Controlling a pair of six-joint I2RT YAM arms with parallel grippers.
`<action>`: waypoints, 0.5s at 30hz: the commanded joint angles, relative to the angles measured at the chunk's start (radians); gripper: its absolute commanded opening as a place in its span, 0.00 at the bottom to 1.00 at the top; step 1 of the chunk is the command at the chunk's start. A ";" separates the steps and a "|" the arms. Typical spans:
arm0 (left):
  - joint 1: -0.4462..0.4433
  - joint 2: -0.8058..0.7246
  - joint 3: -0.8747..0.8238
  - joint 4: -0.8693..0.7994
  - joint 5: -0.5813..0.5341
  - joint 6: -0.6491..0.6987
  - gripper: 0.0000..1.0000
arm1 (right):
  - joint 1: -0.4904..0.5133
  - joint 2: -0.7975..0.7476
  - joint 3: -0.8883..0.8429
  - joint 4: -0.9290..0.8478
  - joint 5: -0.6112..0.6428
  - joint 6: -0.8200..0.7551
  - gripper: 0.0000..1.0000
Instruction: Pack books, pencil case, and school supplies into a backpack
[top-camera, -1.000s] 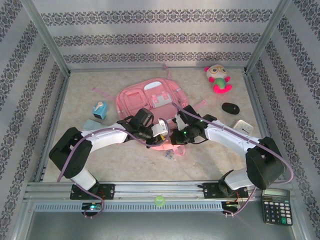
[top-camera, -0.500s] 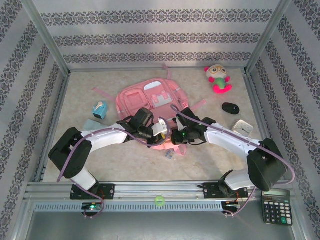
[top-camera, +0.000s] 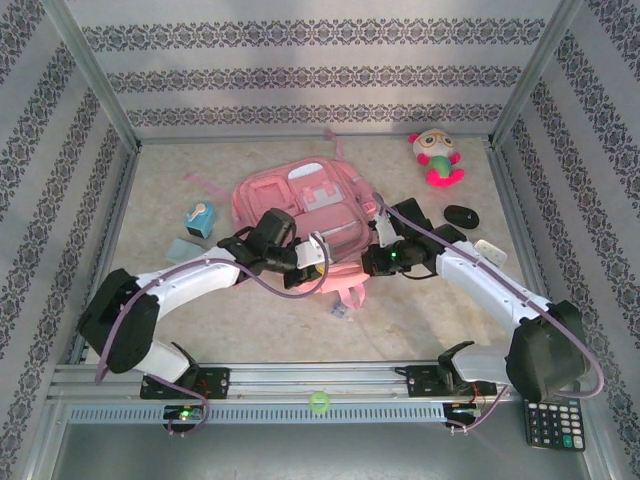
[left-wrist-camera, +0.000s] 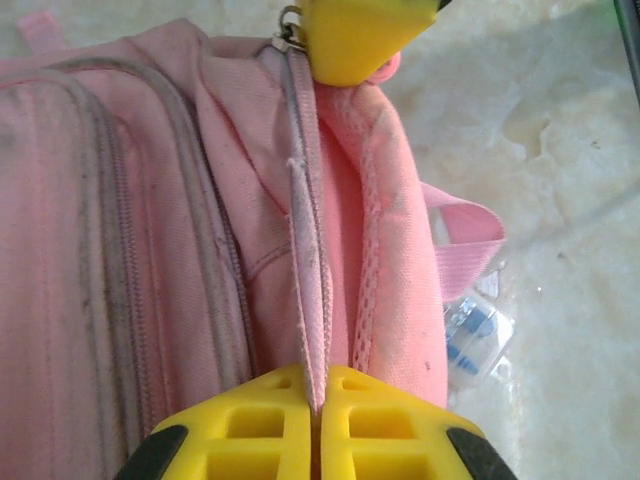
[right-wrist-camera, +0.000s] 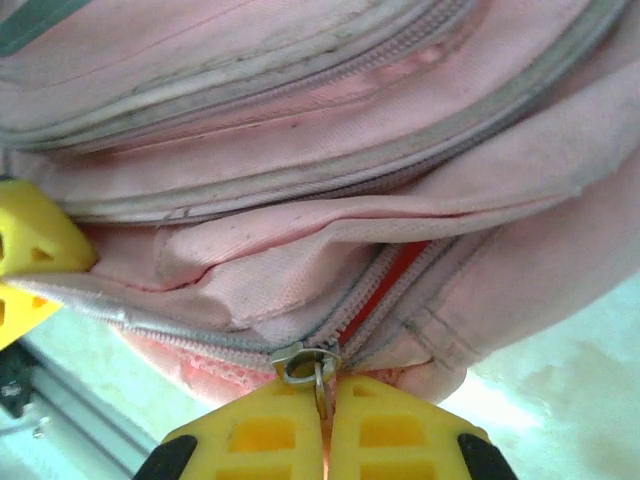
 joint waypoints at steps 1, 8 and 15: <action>0.082 -0.067 -0.028 -0.176 -0.064 0.084 0.08 | 0.001 0.023 0.043 -0.049 -0.017 -0.002 0.00; 0.131 -0.113 0.017 -0.258 -0.081 0.088 0.54 | 0.164 0.065 0.077 0.165 -0.099 0.193 0.00; 0.056 -0.091 0.057 -0.187 0.003 -0.034 0.72 | 0.238 0.141 0.136 0.225 -0.105 0.275 0.00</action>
